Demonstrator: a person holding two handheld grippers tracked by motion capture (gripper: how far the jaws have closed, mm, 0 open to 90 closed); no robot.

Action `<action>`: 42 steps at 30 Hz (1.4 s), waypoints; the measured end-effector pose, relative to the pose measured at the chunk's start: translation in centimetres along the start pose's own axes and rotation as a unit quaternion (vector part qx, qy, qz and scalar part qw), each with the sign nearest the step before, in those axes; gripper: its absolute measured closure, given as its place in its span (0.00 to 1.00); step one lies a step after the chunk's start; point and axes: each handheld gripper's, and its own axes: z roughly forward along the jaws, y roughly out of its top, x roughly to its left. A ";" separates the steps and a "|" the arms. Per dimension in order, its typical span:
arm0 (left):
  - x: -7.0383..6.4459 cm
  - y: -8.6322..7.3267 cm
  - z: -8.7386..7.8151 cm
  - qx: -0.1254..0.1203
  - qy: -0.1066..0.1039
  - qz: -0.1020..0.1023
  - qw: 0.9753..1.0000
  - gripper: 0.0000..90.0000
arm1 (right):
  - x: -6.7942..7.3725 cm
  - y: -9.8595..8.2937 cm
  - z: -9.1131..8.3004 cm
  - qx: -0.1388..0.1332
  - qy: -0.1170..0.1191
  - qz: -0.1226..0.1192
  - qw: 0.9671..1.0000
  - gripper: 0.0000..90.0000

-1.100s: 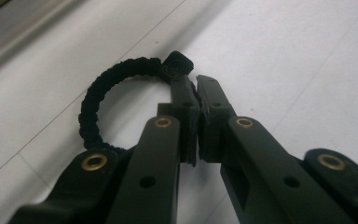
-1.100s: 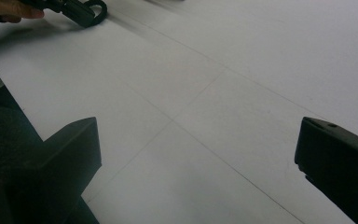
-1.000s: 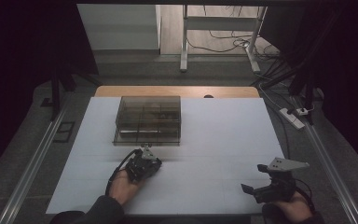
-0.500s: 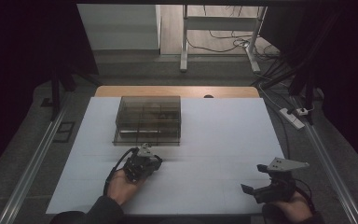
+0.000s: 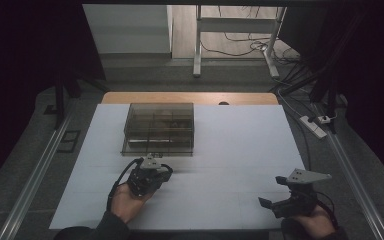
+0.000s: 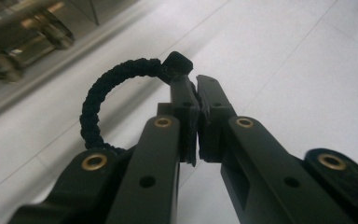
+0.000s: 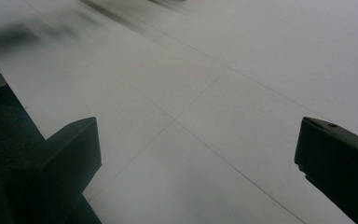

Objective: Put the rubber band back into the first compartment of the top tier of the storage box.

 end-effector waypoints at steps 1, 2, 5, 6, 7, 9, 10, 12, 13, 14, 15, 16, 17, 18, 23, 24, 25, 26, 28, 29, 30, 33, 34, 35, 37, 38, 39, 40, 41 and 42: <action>0.0 0.0 -0.3 -0.003 0.001 -0.002 1.000 0.96 | 0.0 0.0 0.0 0.000 0.000 0.000 1.000 0.00; 0.0 0.0 -0.5 -0.006 0.001 -0.004 1.000 0.96 | 0.0 0.0 0.0 0.000 0.000 0.000 1.000 0.00; 0.0 0.0 -1.2 -0.013 0.005 -0.009 1.000 0.96 | 0.0 0.0 0.0 0.001 0.000 0.000 1.000 0.00; 0.0 0.0 -1.4 -0.015 0.006 -0.009 1.000 0.96 | 0.0 0.0 0.0 0.001 0.000 0.000 1.000 0.00; 0.0 0.0 -1.6 -0.017 0.008 -0.010 1.000 0.96 | 0.0 0.0 0.0 0.001 0.000 0.000 1.000 0.00; 0.1 0.0 -2.0 -0.022 0.010 -0.012 1.000 0.96 | 0.0 0.0 0.0 0.001 0.000 -0.001 1.000 0.00; 0.2 0.0 -2.2 -0.024 0.012 -0.013 1.000 0.96 | 0.0 0.0 0.0 0.002 0.000 -0.001 1.000 0.00; 0.3 0.1 -2.5 -0.029 0.015 -0.015 0.999 0.96 | 0.0 0.0 0.0 0.001 -0.001 -0.002 1.000 0.00; 0.4 0.1 -2.7 -0.032 0.017 -0.017 0.999 0.96 | 0.0 0.0 0.0 0.001 -0.001 -0.002 1.000 0.00; 0.4 0.1 -2.9 -0.036 0.019 -0.017 0.999 0.96 | 0.0 0.0 0.0 0.002 -0.001 -0.001 1.000 0.00; 0.5 0.2 -3.1 -0.039 0.020 -0.018 0.999 0.96 | 0.0 0.0 0.0 0.002 -0.001 -0.001 1.000 0.00; 0.6 0.2 -3.2 -0.044 0.022 -0.020 0.999 0.96 | 0.0 0.0 0.0 0.002 -0.001 -0.001 1.000 0.00; 0.6 0.2 -3.4 -0.047 0.023 -0.022 0.998 0.96 | 0.0 0.0 0.0 0.001 -0.001 -0.001 1.000 0.00; 0.7 0.2 -3.6 -0.050 0.024 -0.024 0.998 0.96 | 0.0 0.0 0.0 0.002 -0.001 -0.001 1.000 0.00; 1.1 0.5 -4.2 -0.064 0.033 -0.028 0.997 0.96 | 0.0 0.0 0.1 0.002 -0.002 -0.002 1.000 0.00; 1.1 0.5 -4.4 -0.067 0.036 -0.029 0.997 0.96 | 0.1 0.0 0.1 0.002 -0.002 -0.002 1.000 0.00; 1.2 0.6 -4.5 -0.069 0.037 -0.030 0.996 0.96 | 0.1 0.0 0.0 0.003 -0.002 -0.001 1.000 0.00; 1.3 0.6 -4.6 -0.073 0.040 -0.032 0.996 0.96 | 0.0 0.0 0.1 0.002 -0.002 -0.002 1.000 0.00; 1.5 0.7 -4.8 -0.075 0.043 -0.035 0.996 0.96 | 0.0 0.0 0.1 0.003 -0.001 -0.001 1.000 0.00; 1.6 0.7 -4.8 -0.076 0.045 -0.035 0.995 0.96 | 0.0 0.0 0.1 0.003 -0.001 -0.001 1.000 0.00; 1.8 0.7 -4.8 -0.075 0.047 -0.036 0.995 0.96 | 0.0 0.0 0.1 0.003 -0.001 -0.001 1.000 0.00; 2.3 0.7 -4.7 -0.072 0.051 -0.041 0.995 0.96 | 0.0 0.0 0.1 0.003 -0.002 -0.002 1.000 0.00; 2.4 0.6 -4.6 -0.072 0.051 -0.043 0.995 0.96 | 0.0 0.0 0.1 0.004 -0.002 -0.001 1.000 0.00; 2.6 0.6 -4.5 -0.072 0.051 -0.046 0.995 0.96 | 0.0 0.0 0.1 0.004 -0.002 -0.002 1.000 0.00; 2.8 0.6 -4.4 -0.072 0.055 -0.047 0.995 0.96 | 0.0 0.0 0.1 0.004 -0.002 -0.001 1.000 0.00; 2.9 0.6 -4.4 -0.072 0.058 -0.048 0.995 0.96 | 0.0 0.0 0.1 0.004 -0.001 -0.001 1.000 0.00; 3.0 0.6 -4.4 -0.071 0.061 -0.048 0.994 0.96 | 0.0 0.0 0.1 0.004 -0.002 -0.001 1.000 0.00; 3.2 0.6 -4.3 -0.071 0.062 -0.049 0.994 0.96 | 0.0 0.0 0.1 0.004 -0.001 -0.001 1.000 0.00; 3.3 0.6 -4.3 -0.072 0.062 -0.051 0.994 0.96 | 0.0 0.0 0.1 0.004 -0.001 -0.001 1.000 0.00; 3.5 0.6 -4.3 -0.072 0.064 -0.053 0.994 0.96 | 0.0 0.0 0.1 0.004 -0.001 -0.001 1.000 0.00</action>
